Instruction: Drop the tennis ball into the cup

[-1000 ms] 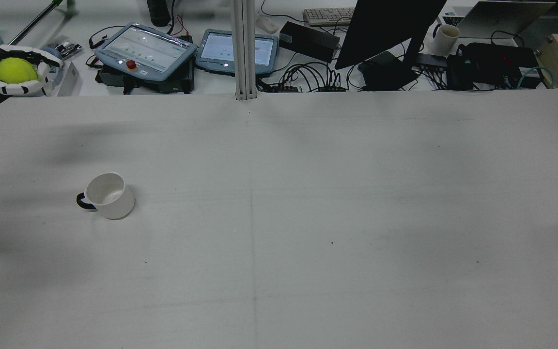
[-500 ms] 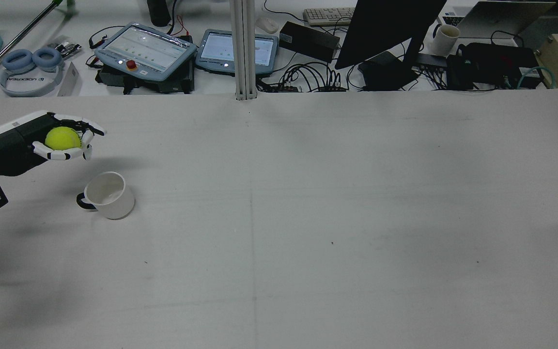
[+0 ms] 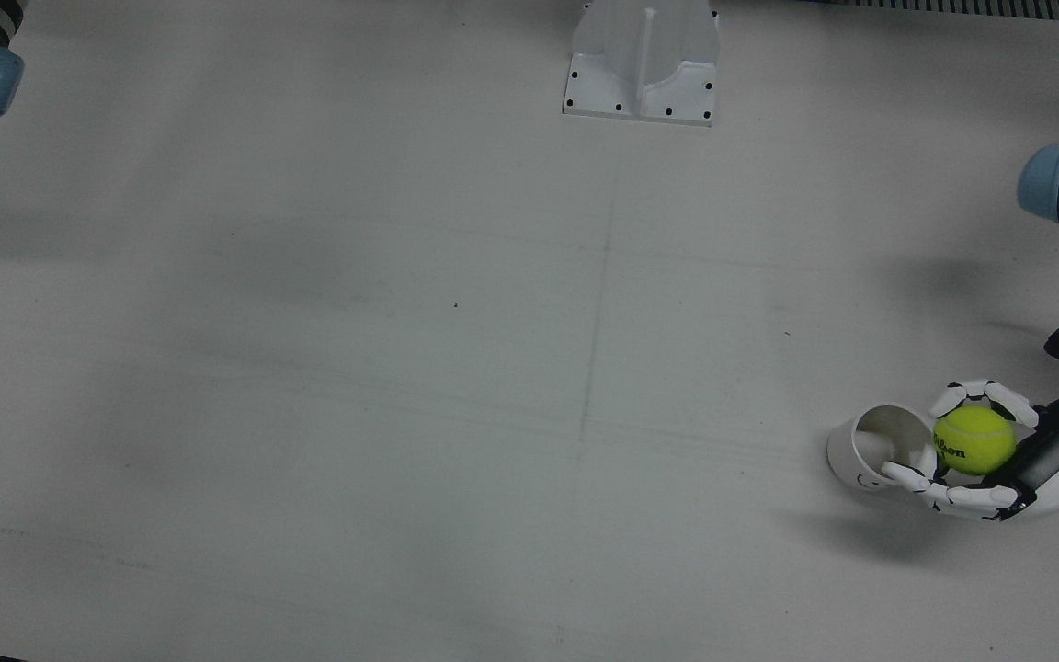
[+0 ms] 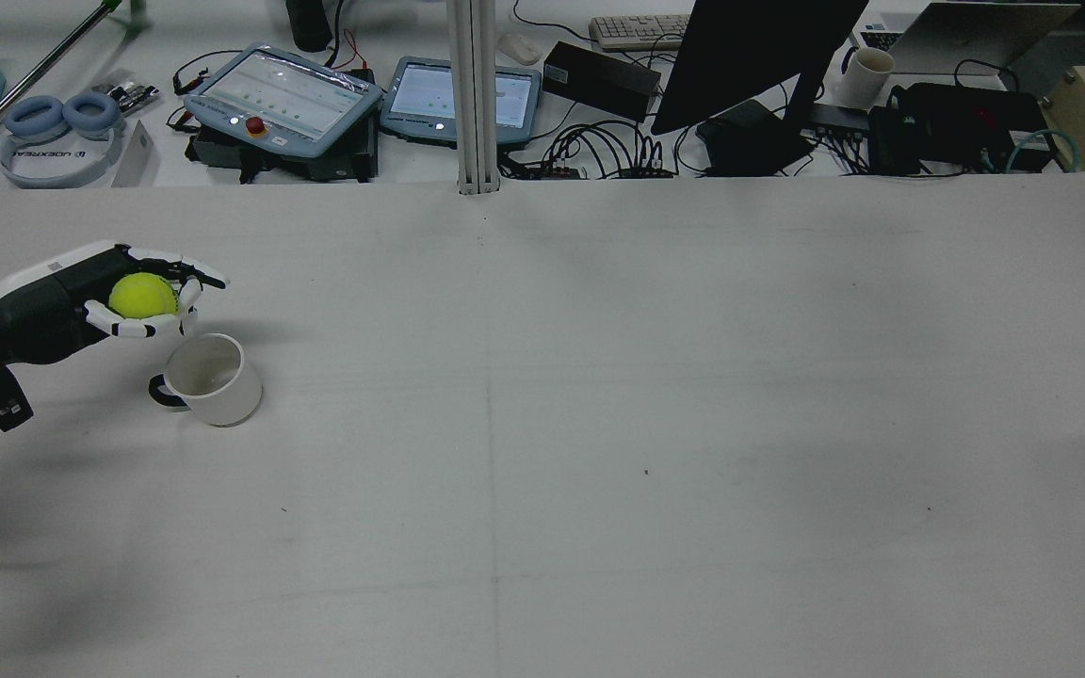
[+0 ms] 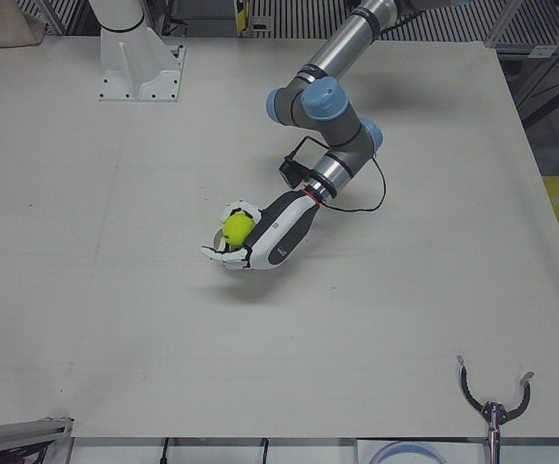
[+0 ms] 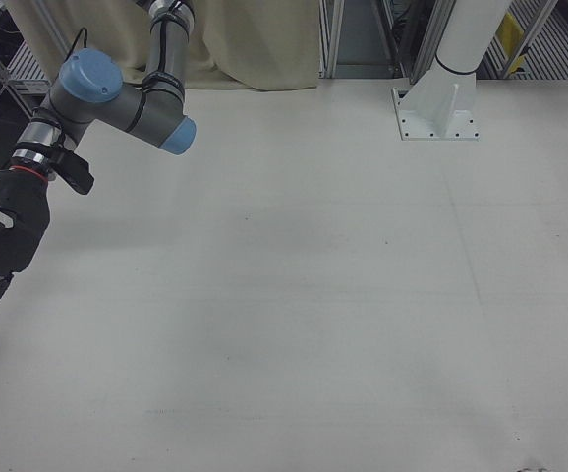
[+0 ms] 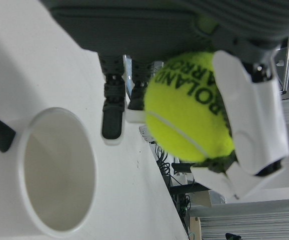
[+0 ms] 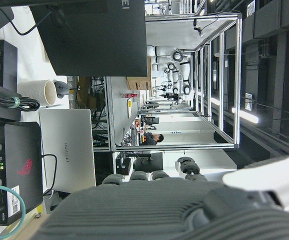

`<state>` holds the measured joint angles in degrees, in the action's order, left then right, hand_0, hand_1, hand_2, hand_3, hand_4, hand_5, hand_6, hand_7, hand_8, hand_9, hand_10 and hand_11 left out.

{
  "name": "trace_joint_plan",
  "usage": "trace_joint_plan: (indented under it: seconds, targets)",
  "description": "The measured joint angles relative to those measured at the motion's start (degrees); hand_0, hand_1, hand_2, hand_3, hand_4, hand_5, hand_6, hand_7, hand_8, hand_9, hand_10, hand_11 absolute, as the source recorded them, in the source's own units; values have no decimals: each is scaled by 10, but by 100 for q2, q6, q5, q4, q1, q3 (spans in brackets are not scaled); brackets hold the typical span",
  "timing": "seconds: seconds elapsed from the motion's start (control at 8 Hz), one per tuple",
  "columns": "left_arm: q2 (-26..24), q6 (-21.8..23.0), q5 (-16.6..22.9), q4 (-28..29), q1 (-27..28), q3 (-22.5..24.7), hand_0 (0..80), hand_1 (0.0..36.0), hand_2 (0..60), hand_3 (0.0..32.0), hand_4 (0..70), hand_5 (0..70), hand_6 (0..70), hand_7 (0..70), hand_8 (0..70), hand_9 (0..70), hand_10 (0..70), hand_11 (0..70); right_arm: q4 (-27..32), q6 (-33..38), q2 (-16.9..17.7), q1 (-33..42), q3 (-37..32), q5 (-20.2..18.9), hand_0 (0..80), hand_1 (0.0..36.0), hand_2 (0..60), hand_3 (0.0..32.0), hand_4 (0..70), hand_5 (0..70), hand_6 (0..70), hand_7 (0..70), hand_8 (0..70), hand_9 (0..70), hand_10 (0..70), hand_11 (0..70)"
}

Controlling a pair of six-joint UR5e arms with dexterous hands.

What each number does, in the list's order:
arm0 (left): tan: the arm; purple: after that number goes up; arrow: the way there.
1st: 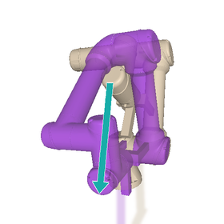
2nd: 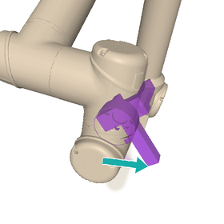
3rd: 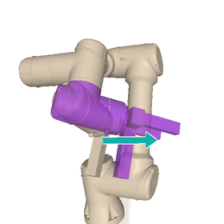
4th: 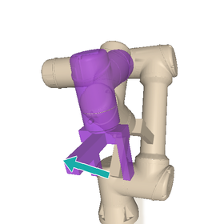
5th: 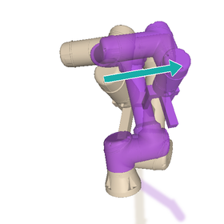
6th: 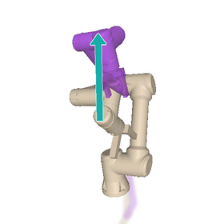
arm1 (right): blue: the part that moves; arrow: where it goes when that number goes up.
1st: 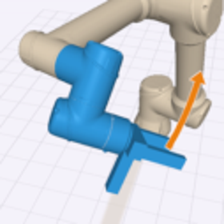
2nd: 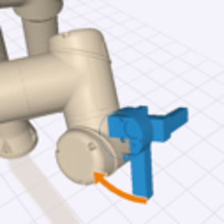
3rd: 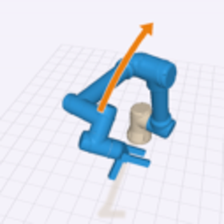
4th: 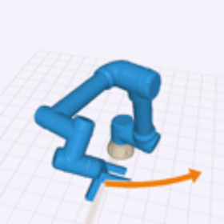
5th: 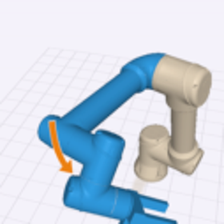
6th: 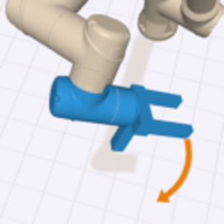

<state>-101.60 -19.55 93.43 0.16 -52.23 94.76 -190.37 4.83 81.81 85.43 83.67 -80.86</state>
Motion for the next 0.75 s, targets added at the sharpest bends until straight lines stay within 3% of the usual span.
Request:
trace_joint_plan:
  seconds: [0.12, 0.25, 0.38, 0.75]
  targets:
    - [1, -14, 0, 19, 22, 10, 511, 247, 247, 0, 163, 35, 42, 294, 2, 44, 4, 24, 0, 0, 0, 0, 0, 0, 0, 0, 0, 0, 0, 0, 0, 0, 0, 0, 0, 0]
    - [1, -18, 0, 39, 31, 39, 516, 267, 247, 0, 100, 23, 5, 253, 0, 36, 0, 7, 0, 0, 1, 0, 2, 0, 0, 0, 0, 0, 0, 0, 0, 0, 0, 0, 0, 0]
    - [-3, -18, 3, 72, 38, 65, 517, 270, 254, 0, 64, 30, 15, 227, 0, 31, 0, 0, 0, 0, 2, 0, 5, 0, 0, 0, 0, 0, 0, 0, 0, 0, 0, 0, 0, 0]
    - [-3, -14, 11, 163, 51, 102, 517, 281, 275, 0, 20, 31, 9, 186, 0, 23, 0, 0, 0, 0, 2, 0, 8, 0, 0, 0, 0, 0, 0, 0, 0, 0, 0, 0, 0, 0]
